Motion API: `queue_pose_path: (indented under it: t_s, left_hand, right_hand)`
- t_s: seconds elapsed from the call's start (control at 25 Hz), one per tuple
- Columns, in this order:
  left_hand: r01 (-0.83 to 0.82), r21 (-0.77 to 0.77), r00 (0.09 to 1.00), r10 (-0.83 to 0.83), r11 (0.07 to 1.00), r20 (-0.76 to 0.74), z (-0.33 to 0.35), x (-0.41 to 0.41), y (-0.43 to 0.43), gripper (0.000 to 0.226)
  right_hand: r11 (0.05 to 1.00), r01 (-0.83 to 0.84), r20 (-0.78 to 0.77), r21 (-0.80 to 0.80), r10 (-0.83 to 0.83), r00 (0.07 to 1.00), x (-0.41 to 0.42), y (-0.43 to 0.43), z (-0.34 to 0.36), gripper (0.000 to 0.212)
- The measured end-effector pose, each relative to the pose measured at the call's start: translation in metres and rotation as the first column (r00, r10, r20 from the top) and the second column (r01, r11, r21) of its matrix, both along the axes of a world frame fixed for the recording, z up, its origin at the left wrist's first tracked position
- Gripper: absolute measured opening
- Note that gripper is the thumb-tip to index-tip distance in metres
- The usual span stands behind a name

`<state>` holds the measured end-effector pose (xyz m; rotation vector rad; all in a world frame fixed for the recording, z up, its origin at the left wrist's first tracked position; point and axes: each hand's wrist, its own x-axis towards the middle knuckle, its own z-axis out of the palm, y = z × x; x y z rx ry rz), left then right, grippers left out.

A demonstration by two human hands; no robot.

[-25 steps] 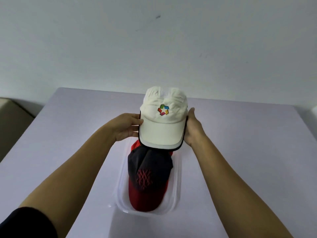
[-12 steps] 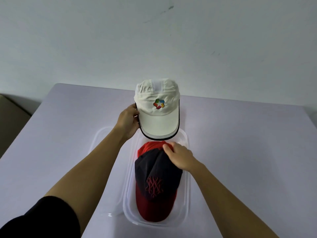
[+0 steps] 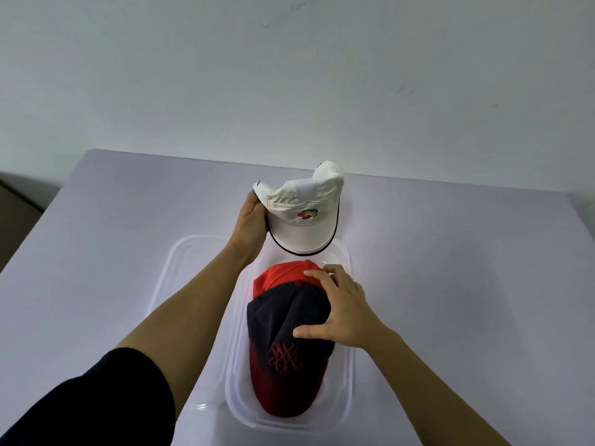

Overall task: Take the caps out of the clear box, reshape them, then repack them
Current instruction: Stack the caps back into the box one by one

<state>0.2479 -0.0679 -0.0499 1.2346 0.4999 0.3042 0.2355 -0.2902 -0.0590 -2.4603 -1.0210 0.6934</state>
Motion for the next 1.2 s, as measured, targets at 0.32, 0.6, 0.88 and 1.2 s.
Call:
queue_pose_path:
  t_s: [0.32, 0.6, 0.88, 1.2]
  left_hand:
    - [0.292, 0.057, 0.939, -0.274, 0.955, -0.208, -0.022, -0.021, -0.001, 0.027]
    - [0.369, -0.107, 0.844, -0.382, 0.923, -0.376, -0.019, -0.027, -0.004, 0.04]
    - [0.365, -0.311, 0.681, -0.479, 0.878, -0.554, -0.027, -0.021, 0.007, 0.044]
    - [0.442, -0.071, 0.744, -0.41, 0.894, -0.528, -0.019, -0.021, 0.001, 0.039]
  right_hand:
    - [0.993, 0.014, 0.039, 0.12, -0.019, 0.999, -0.011, -0.008, 0.003, 0.097]
    - [0.992, -0.028, 0.104, 0.126, 0.015, 0.994, -0.015, -0.011, 0.004, 0.097]
    - [0.986, -0.032, 0.136, 0.164, 0.009, 0.991, -0.015, -0.012, -0.001, 0.097]
    - [0.966, -0.034, 0.108, 0.258, 0.007, 0.994, -0.02, -0.013, 0.001, 0.095]
